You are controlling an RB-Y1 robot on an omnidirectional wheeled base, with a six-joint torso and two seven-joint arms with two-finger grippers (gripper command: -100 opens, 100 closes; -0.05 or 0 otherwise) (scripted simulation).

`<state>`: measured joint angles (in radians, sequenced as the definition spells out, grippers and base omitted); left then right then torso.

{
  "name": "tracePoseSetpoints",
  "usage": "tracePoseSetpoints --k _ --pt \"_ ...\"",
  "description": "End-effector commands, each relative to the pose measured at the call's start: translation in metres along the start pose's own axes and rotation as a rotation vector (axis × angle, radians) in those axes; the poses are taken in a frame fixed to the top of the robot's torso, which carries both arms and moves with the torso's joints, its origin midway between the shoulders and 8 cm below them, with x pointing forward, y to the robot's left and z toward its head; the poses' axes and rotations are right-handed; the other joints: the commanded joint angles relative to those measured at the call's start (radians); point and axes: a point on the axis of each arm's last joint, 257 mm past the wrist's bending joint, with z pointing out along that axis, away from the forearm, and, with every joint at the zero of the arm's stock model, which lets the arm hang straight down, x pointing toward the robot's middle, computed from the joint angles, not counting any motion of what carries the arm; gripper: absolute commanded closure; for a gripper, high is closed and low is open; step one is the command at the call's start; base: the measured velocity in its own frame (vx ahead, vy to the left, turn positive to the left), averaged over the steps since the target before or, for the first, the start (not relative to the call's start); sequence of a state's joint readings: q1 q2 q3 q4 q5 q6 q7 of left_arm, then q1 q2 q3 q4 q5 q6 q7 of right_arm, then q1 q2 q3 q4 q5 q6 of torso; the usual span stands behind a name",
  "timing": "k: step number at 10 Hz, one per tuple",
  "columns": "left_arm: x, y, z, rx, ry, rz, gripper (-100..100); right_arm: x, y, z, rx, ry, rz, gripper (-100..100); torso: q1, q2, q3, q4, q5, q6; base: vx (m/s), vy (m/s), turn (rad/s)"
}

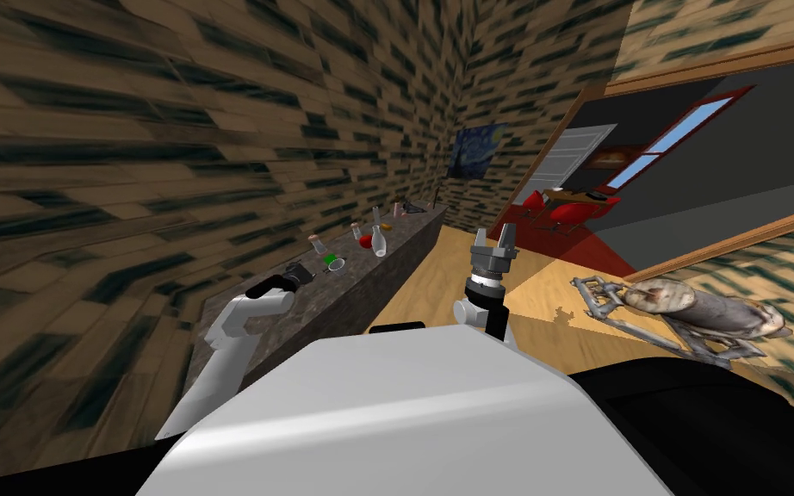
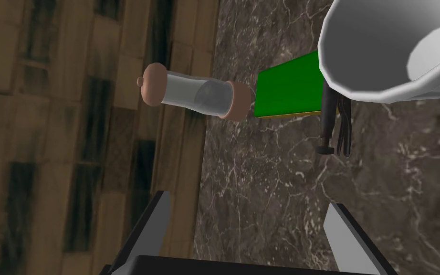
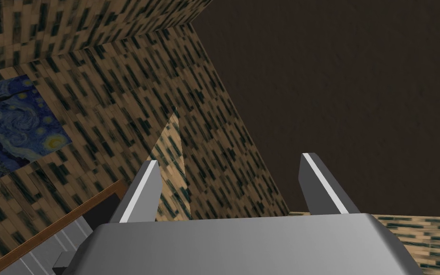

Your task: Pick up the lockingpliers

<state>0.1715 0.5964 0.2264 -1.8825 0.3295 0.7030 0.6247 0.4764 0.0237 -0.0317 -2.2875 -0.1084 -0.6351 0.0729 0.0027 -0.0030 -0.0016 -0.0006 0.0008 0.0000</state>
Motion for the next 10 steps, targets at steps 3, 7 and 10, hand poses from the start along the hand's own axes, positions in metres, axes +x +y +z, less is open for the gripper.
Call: tracePoseSetpoints --k 3,7,10 --pt "-0.017 0.031 0.002 -0.118 -0.049 -0.096 -100 0.0 0.0 0.0 0.0 0.0 0.0 0 -0.001 0.0 0.0 0.0 0.0 0.0 0.033 0.032 -0.128" --pt "-0.032 0.062 -0.001 -0.229 -0.101 -0.183 -100 0.0 0.0 0.0 0.0 0.0 0.0 0 0.0 0.0 0.0 0.0 0.0 0.0 0.033 0.039 -0.11" --pt "-0.041 0.081 -0.005 -0.3 -0.138 -0.238 -100 0.0 0.0 0.0 0.0 0.0 0.0 0 -0.001 -0.001 0.0 0.0 0.0 0.0 0.038 0.037 -0.107"
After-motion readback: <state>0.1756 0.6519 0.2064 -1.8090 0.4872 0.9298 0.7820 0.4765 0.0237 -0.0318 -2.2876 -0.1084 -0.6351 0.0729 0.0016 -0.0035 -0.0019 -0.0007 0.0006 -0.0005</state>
